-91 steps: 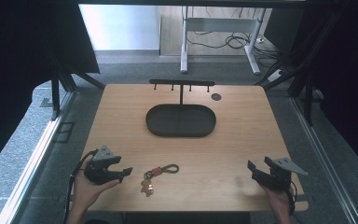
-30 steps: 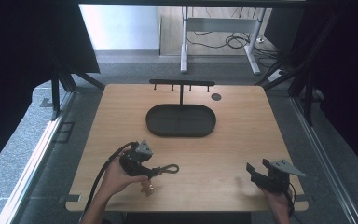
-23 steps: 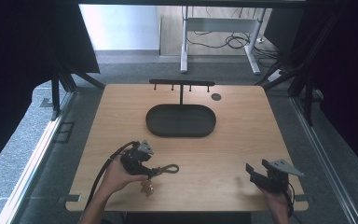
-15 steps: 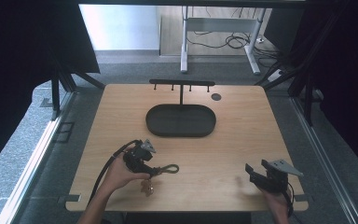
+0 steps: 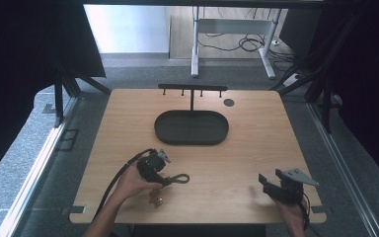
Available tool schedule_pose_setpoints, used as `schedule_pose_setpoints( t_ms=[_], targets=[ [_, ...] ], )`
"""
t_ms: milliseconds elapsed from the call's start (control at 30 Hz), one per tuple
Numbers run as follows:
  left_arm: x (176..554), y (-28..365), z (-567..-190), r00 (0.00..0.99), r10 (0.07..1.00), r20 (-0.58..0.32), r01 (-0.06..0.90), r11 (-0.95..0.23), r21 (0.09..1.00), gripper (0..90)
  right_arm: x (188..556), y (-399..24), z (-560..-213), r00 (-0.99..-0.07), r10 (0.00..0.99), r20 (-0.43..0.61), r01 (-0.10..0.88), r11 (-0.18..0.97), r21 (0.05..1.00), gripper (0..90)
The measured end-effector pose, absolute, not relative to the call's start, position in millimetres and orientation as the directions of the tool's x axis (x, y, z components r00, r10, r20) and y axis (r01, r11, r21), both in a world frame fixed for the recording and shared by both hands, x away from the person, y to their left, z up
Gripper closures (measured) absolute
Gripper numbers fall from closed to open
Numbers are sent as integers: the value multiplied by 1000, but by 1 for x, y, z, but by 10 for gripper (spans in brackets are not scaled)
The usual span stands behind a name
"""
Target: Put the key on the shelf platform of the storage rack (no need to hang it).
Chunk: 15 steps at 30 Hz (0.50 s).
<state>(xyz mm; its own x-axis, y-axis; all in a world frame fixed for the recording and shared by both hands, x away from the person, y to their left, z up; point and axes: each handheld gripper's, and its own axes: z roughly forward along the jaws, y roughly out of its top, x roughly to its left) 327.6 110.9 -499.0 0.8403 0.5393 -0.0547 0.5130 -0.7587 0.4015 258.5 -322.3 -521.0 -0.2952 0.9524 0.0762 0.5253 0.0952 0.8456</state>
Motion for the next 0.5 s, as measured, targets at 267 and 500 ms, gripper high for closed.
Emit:
schedule_pose_setpoints(
  t_ms=[267, 500],
  targets=[
    [329, 105, -507, 857, 513, -47, 493, -789, 367, 384, 259, -321, -522, -297, 952, 73, 530, 101, 842, 286],
    [330, 100, -510, 867, 497, -35, 475, -803, 360, 414, 260, -320, -524, -297, 952, 68, 537, 107, 837, 287]
  ],
)
